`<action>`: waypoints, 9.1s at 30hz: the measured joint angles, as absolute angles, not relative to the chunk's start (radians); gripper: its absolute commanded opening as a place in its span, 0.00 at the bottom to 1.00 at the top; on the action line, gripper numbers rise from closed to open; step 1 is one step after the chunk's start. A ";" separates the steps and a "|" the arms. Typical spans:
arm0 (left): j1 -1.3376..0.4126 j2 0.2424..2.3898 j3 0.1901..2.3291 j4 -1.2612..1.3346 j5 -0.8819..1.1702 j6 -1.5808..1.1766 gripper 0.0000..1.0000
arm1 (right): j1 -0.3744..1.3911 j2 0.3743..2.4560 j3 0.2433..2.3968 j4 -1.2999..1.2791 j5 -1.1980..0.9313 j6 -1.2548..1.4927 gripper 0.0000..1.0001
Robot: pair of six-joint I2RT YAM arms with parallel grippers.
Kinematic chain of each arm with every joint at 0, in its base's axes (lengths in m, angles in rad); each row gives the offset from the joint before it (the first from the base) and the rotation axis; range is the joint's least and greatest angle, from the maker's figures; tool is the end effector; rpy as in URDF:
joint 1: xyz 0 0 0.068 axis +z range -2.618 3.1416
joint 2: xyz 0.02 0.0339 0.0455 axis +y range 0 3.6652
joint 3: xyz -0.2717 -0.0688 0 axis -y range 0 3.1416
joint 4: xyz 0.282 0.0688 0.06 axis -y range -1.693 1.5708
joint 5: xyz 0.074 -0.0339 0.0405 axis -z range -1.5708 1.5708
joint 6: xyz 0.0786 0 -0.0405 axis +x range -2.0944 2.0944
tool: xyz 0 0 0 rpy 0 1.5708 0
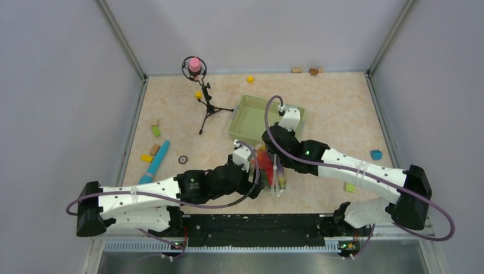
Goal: Place the food in the zip-top bag and seal the zipper
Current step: Adjust the zipper food storage bag at the center of the board.
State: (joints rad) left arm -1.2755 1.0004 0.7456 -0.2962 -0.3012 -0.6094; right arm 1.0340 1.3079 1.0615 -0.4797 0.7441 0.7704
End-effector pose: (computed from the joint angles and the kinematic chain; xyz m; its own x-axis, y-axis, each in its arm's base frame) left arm 0.1062 -0.2690 0.2511 -0.6058 0.1132 -0.7875 0.6017 0.7129 -0.3603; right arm 0.2176 0.2616 0.2777 -0.5036 0.1557 -0.8498 -0.0314 0.9797 0.1980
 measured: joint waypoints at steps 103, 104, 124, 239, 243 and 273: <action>-1.280 1.080 0.883 -0.528 -0.302 -0.347 0.00 | 0.859 0.939 0.824 -0.458 -0.598 -0.947 0.47; -1.279 1.080 0.883 -0.526 -0.299 -0.344 0.00 | 0.859 0.957 0.824 -0.457 -0.599 -0.945 0.46; -1.261 0.959 0.882 -0.548 -0.463 -0.451 0.65 | 0.826 0.983 0.766 -0.353 -0.608 -0.773 0.00; -0.699 1.395 1.137 -0.508 0.908 0.421 0.43 | 0.765 0.923 0.679 -0.114 -0.515 -0.316 0.00; -0.699 1.403 1.139 -0.506 0.907 0.416 0.42 | 0.765 0.923 0.678 -0.110 -0.522 -0.304 0.00; -0.709 1.291 1.073 -0.466 0.531 0.453 0.00 | 0.869 0.921 0.573 0.029 0.238 -0.174 0.00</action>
State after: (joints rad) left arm -0.7094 1.2915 1.0729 -0.4656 0.5312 0.4526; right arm 0.8692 0.9215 0.5728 0.0292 0.2382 -0.1741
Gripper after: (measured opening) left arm 0.100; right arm 0.006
